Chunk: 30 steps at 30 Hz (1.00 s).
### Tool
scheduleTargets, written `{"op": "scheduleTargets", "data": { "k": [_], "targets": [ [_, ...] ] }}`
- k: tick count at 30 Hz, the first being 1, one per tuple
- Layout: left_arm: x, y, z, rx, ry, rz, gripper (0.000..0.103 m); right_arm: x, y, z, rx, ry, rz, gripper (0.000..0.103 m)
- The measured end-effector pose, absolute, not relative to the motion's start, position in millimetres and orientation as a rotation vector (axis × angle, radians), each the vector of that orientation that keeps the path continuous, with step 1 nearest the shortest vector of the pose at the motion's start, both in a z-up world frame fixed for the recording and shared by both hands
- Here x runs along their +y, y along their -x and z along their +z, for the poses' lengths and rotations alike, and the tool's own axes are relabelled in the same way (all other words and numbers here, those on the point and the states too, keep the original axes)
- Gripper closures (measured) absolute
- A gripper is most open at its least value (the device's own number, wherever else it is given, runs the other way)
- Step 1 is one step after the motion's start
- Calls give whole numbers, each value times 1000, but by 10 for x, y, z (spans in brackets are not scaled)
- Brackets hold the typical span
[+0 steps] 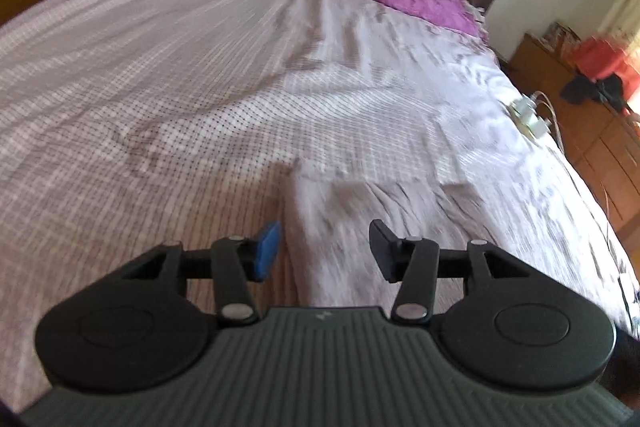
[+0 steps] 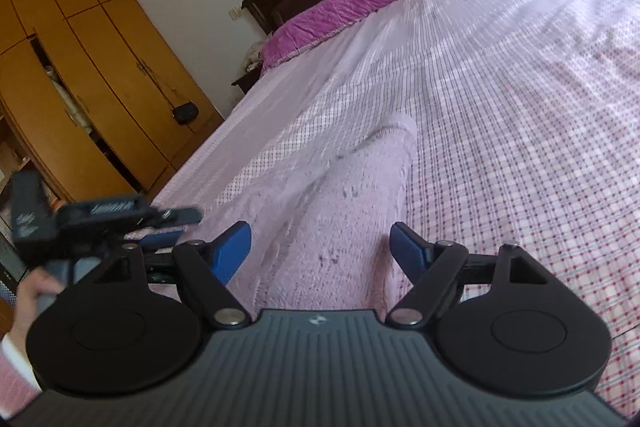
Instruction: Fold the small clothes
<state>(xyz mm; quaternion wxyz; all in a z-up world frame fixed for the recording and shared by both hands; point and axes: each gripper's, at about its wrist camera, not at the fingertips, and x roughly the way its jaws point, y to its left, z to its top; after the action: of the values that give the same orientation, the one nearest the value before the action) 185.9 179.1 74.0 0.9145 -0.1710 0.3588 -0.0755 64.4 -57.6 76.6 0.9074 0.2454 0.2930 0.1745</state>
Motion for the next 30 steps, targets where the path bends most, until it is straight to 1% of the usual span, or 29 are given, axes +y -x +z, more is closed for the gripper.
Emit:
{"op": "scheduleTargets", "data": {
  "k": [5,7,8,9,11,14,15,18,21,26,29,30],
  "targets": [
    [1811,-2225,474,801,454,-160,52,-517,-708,620,640,-490,350,21],
    [1810,-2278,393,803,515,-187,54,-522,-728,551,661,-516,350,21],
    [1802,-2274,389,784,532,-216,61,-525,-732,527,668,-529,350,21],
    [1786,-2256,401,761,532,-230,89,-527,-725,509,669,-536,352,21],
    [1739,-2178,485,693,491,-216,89,-506,-712,500,665,-532,356,21],
    [1642,-2062,604,603,344,-123,90,-461,-720,474,672,-520,365,21],
    [1623,-2084,589,611,309,-109,90,-454,-721,462,676,-521,366,21],
    [1673,-2223,374,730,333,-112,89,-436,-709,443,678,-525,369,21],
    [1723,-2227,316,737,356,-117,88,-428,-704,454,679,-519,367,21],
    [1746,-2148,402,745,357,-130,86,-446,-694,476,683,-526,360,20],
    [1739,-2065,479,748,341,-135,78,-455,-644,486,681,-532,358,20],
    [1748,-2007,513,750,343,-132,70,-458,-623,489,680,-534,357,20]
  ]
}}
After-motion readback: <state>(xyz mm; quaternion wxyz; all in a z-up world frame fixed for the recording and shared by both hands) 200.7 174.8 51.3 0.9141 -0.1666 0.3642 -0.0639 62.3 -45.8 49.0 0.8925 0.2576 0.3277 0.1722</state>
